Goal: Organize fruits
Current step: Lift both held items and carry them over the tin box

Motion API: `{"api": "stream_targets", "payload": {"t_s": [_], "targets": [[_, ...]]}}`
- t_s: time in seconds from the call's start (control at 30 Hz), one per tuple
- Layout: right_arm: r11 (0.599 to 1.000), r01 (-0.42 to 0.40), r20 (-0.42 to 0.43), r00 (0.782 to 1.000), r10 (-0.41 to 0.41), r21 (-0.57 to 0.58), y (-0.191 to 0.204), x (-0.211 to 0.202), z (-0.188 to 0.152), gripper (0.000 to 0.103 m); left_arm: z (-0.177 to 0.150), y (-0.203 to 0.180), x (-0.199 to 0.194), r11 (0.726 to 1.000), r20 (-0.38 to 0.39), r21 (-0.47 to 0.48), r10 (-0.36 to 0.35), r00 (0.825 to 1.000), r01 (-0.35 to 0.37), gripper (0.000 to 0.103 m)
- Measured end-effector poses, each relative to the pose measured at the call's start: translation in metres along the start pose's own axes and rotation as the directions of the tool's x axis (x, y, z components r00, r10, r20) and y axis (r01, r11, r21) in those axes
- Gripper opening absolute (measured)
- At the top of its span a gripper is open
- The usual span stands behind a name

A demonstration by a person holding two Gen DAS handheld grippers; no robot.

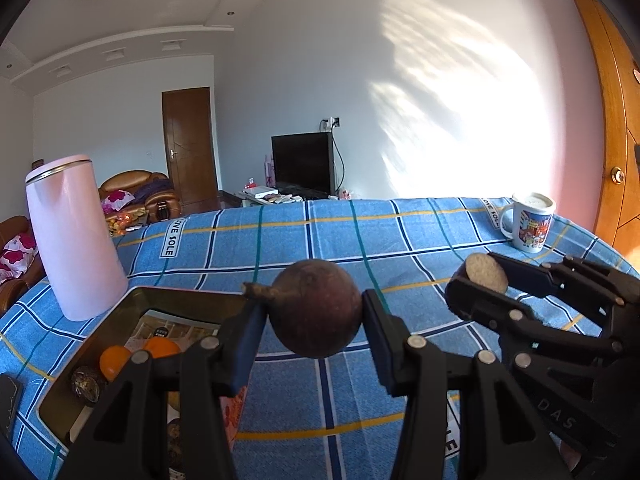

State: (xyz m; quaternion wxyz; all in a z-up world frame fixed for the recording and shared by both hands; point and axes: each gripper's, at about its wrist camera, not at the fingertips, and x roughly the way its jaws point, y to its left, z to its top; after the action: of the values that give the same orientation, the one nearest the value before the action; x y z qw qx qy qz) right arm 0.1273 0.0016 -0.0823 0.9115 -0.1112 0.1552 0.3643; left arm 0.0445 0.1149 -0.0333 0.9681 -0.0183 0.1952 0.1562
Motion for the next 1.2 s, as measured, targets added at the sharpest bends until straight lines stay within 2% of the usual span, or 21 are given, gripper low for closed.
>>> {"api": "stream_targets", "payload": {"t_s": [0.4, 0.73, 1.2], "targets": [[0.998, -0.061, -0.048, 0.997, 0.061, -0.003, 0.017, 0.011, 0.003, 0.036, -0.006, 0.028, -0.006, 1.0, -0.049, -0.018, 0.009, 0.999, -0.01, 0.05], [0.986, -0.161, -0.052, 0.986, 0.159, -0.042, 0.054, 0.019, 0.022, 0.036, -0.005, 0.075, -0.02, 0.994, -0.069, -0.057, 0.086, 0.994, -0.091, 0.05], [0.964, -0.252, -0.056, 0.967, 0.247, -0.088, 0.1, 0.034, 0.039, 0.036, -0.015, 0.127, -0.022, 0.979, -0.121, -0.096, 0.168, 0.978, -0.18, 0.05]]}}
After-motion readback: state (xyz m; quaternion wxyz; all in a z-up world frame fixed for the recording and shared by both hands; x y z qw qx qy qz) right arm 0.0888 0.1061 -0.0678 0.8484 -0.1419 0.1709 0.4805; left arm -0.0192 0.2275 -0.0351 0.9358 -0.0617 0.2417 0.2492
